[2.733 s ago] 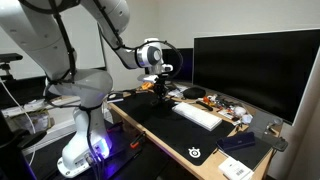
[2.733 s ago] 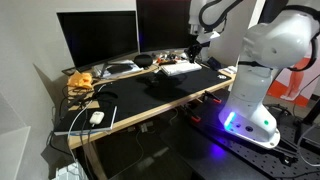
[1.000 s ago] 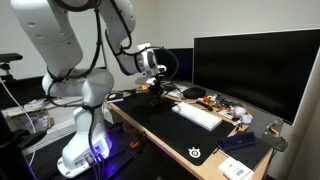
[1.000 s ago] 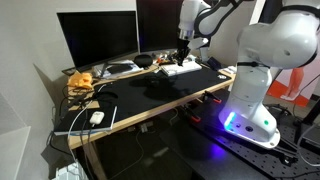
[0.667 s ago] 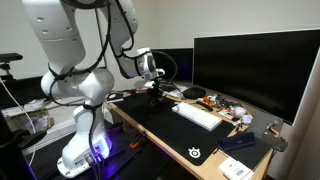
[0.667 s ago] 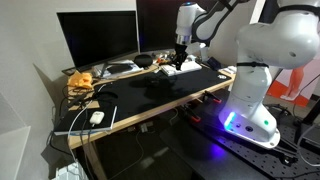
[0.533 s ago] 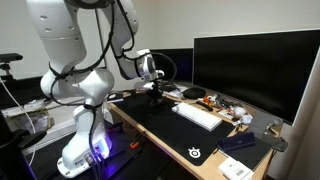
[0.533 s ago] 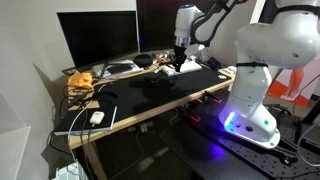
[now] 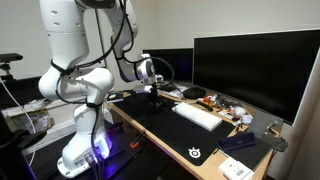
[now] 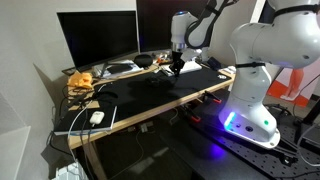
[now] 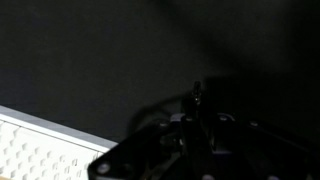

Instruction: Pick the pen from the bottom right side of the table and place it on the black mat

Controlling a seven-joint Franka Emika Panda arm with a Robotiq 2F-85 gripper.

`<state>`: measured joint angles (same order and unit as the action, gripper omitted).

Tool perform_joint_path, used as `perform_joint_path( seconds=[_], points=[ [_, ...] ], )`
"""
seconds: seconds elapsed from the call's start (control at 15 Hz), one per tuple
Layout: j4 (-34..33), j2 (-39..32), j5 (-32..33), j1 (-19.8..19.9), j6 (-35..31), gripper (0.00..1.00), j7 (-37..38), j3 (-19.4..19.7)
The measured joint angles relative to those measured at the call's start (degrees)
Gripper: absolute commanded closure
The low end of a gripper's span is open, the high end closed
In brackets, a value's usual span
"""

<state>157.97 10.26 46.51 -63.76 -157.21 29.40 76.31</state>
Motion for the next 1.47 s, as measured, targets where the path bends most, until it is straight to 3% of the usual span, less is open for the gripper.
perform_joint_path(
  seconds=[0.53,1.47],
  points=[
    [-0.18,-4.96,-8.19,-10.19,0.0,0.97,-3.57,7.38],
    [0.03,-7.53,-10.17,-18.82,1.13,0.97,-5.74,13.95]
  ],
)
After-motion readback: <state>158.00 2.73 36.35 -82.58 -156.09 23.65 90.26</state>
